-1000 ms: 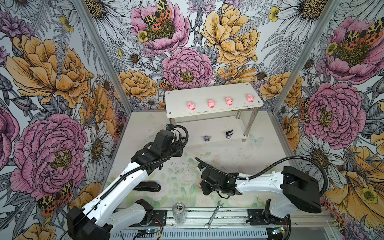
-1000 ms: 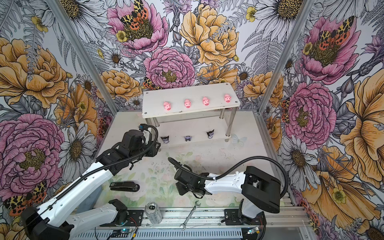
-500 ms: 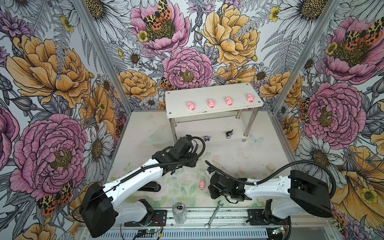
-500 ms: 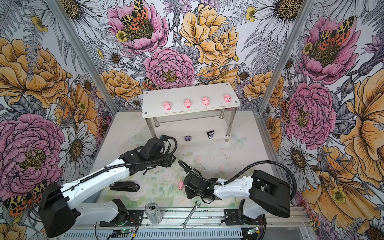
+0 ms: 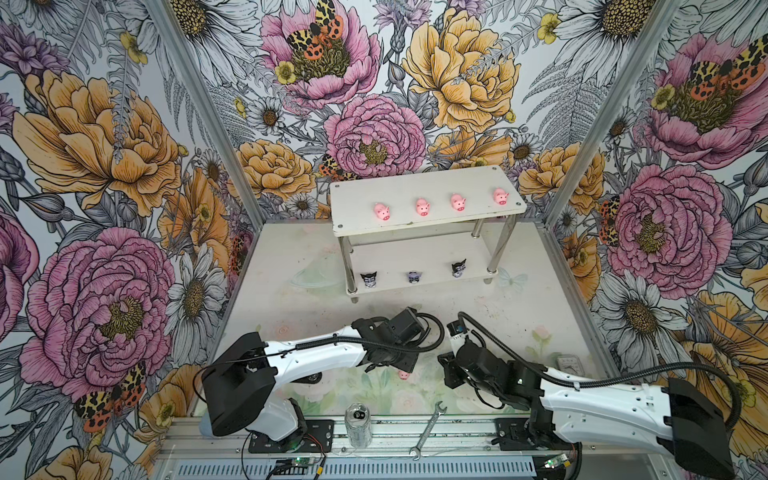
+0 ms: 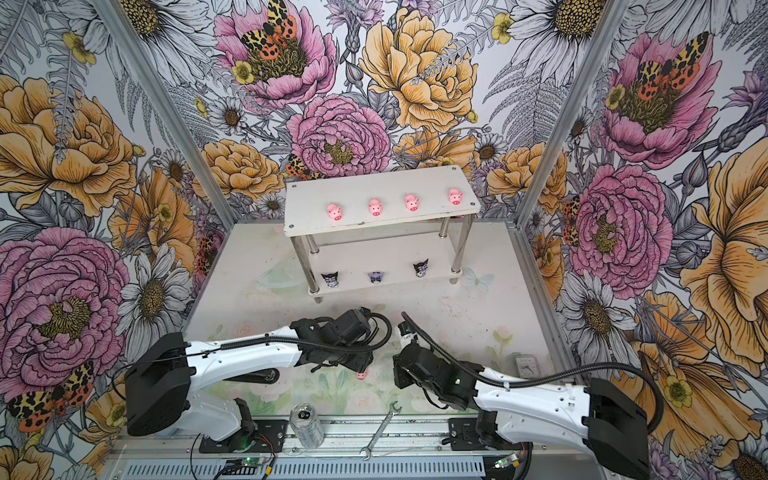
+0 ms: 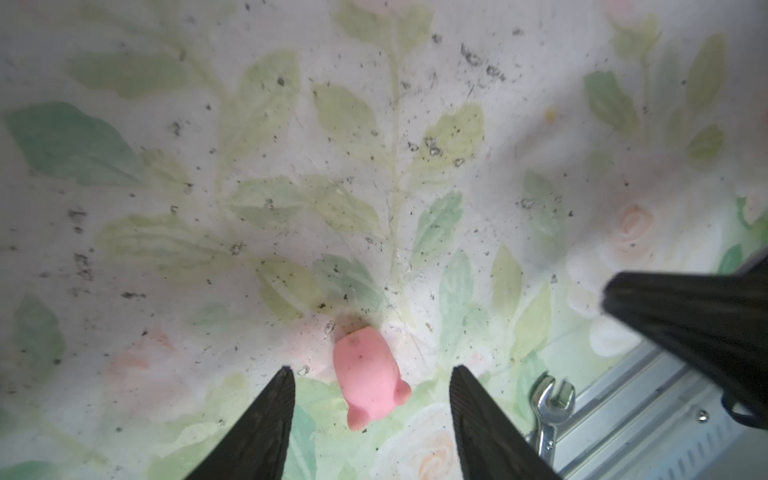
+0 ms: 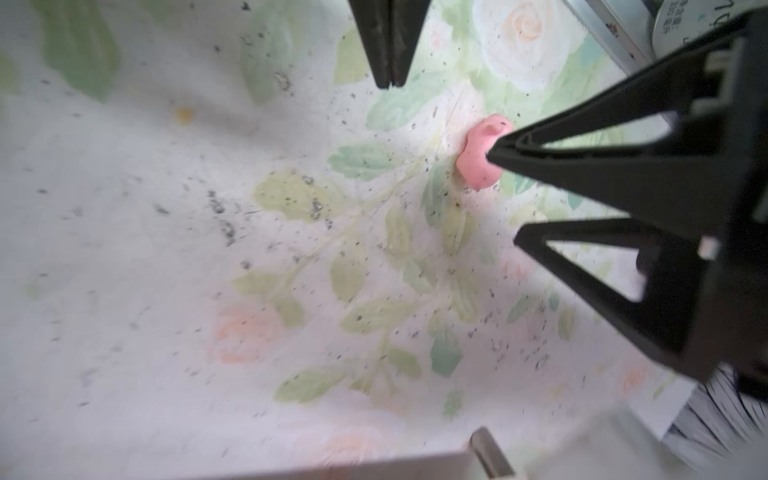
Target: Place and organize the plastic toys onto the shelf
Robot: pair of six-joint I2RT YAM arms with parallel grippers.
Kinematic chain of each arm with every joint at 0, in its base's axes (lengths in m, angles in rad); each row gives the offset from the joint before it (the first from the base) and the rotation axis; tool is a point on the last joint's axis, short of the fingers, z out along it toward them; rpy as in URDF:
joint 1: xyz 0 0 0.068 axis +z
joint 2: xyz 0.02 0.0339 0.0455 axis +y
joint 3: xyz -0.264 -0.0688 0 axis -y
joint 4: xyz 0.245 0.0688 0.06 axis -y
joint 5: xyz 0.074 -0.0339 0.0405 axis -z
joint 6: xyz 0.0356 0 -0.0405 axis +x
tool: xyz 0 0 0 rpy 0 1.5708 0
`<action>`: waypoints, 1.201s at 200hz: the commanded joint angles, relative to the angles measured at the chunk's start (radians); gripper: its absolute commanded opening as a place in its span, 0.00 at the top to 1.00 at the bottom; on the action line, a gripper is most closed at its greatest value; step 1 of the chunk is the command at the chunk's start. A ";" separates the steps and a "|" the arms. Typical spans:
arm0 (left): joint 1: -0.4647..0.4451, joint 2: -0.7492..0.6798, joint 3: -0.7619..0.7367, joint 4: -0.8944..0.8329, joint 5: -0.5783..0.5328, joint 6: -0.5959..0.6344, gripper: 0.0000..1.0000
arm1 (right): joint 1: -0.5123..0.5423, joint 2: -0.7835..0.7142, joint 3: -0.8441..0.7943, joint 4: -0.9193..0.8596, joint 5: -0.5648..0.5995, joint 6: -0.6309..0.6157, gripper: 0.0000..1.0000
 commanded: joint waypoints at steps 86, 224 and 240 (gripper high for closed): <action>-0.050 0.118 0.039 -0.055 0.007 -0.091 0.58 | -0.072 -0.170 -0.024 -0.175 0.101 -0.002 0.99; 0.124 -0.256 0.334 -0.618 -0.234 -0.010 0.78 | -0.075 -0.088 -0.002 -0.173 0.142 -0.037 0.99; 0.208 -0.292 0.464 -0.704 -0.272 0.038 0.78 | -0.077 -0.066 -0.002 -0.166 0.149 -0.043 0.98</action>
